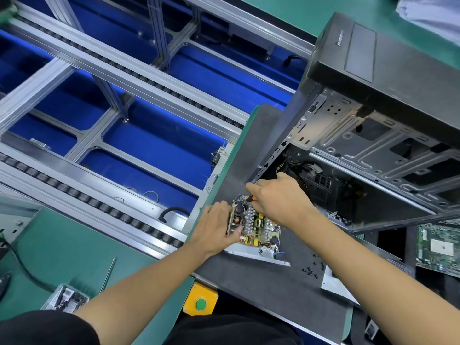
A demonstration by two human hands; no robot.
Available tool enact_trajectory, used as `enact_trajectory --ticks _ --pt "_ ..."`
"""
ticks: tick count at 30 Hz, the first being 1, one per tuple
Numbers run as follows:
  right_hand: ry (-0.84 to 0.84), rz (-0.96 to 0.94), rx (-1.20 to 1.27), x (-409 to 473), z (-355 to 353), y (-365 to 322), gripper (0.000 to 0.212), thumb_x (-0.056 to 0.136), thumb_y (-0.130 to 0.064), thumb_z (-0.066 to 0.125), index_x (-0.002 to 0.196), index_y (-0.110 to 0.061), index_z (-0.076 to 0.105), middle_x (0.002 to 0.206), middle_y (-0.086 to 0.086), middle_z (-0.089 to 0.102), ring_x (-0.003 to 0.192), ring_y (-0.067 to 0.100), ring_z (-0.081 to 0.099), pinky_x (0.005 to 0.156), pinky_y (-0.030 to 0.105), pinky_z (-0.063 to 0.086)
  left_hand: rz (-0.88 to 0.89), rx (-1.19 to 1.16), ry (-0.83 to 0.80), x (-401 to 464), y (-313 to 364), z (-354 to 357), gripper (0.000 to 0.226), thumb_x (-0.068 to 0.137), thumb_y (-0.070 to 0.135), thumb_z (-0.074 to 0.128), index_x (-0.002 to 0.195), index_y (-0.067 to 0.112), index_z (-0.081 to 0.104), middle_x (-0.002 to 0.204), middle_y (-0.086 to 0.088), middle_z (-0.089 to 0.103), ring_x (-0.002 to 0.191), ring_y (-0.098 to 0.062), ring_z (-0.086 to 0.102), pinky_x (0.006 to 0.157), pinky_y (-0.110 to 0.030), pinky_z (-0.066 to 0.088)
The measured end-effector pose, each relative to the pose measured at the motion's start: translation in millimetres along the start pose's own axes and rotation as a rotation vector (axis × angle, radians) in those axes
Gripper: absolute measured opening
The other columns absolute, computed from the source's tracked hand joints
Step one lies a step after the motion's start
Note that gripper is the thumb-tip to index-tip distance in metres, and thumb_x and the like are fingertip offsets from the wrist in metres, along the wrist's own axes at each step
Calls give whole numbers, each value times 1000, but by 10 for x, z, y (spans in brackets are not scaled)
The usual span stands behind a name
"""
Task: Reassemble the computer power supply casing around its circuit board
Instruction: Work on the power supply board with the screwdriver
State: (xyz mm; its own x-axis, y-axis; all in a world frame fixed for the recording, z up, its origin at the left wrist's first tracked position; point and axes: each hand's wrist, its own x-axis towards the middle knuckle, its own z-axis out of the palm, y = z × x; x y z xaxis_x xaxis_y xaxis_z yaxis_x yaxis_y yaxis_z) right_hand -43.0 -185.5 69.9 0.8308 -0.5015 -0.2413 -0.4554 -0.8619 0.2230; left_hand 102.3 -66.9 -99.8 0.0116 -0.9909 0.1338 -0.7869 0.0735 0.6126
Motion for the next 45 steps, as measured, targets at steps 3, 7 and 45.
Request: enact_trajectory --ticks 3,7,45 --pt "12 -10 -7 7 -10 -14 16 95 -37 51 96 -21 51 75 -3 60 62 24 60 65 35 27 -253 -115 72 -91 52 43 58 84 67 56 116 20 44 110 3 46 99 -15 45 88 -32 41" --pt "7 -13 -2 26 -6 -17 15 95 -36 52 95 -21 52 74 -3 60 63 23 61 66 35 29 -338 -129 52 -57 183 85 69 80 73 58 125 24 41 119 4 46 110 -14 41 94 -30 38" --pt "-6 -26 9 46 -192 -25 15 97 -35 43 90 -24 37 75 -4 55 65 23 55 66 34 22 -387 -473 139 95 -2 -144 15 92 27 72 106 20 72 93 16 68 92 -4 59 82 -23 49"
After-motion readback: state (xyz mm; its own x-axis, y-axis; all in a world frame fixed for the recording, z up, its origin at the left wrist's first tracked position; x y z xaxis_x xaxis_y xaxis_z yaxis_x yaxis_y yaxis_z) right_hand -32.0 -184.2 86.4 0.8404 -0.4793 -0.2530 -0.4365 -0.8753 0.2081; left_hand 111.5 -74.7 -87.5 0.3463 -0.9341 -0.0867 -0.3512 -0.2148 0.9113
